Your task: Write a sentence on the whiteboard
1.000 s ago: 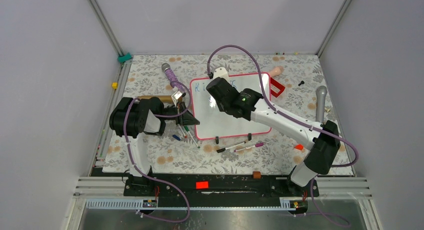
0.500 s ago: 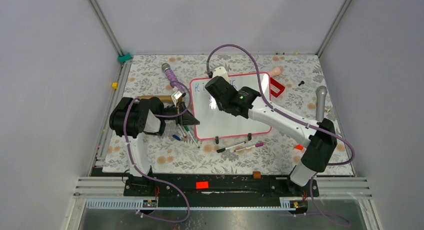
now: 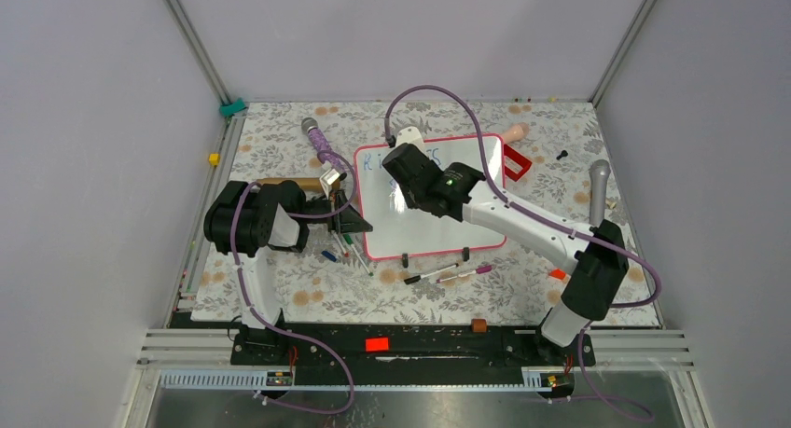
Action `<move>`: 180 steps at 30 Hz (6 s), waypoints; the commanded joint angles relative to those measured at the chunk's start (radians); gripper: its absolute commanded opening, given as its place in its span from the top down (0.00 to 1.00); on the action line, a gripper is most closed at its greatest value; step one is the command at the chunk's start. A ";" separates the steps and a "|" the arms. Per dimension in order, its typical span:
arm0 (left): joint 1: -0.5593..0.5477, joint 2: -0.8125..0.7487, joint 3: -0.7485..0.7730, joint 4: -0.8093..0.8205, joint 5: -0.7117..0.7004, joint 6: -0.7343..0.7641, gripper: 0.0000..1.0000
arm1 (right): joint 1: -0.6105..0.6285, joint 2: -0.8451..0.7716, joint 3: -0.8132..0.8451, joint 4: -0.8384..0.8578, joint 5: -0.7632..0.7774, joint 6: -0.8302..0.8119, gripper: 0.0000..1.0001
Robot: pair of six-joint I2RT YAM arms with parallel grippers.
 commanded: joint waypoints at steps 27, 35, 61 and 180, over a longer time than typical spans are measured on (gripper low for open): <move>0.015 -0.008 0.003 0.065 -0.007 0.020 0.99 | -0.034 0.030 0.071 -0.044 0.072 0.023 1.00; 0.015 -0.008 0.003 0.065 -0.007 0.021 0.99 | -0.041 0.025 0.070 -0.041 0.052 0.029 1.00; 0.016 -0.003 0.014 0.064 -0.006 0.018 0.99 | -0.042 -0.052 -0.007 -0.055 0.031 0.044 1.00; -0.003 0.003 0.038 0.068 0.017 0.005 1.00 | -0.098 -0.043 -0.026 0.001 0.085 0.063 1.00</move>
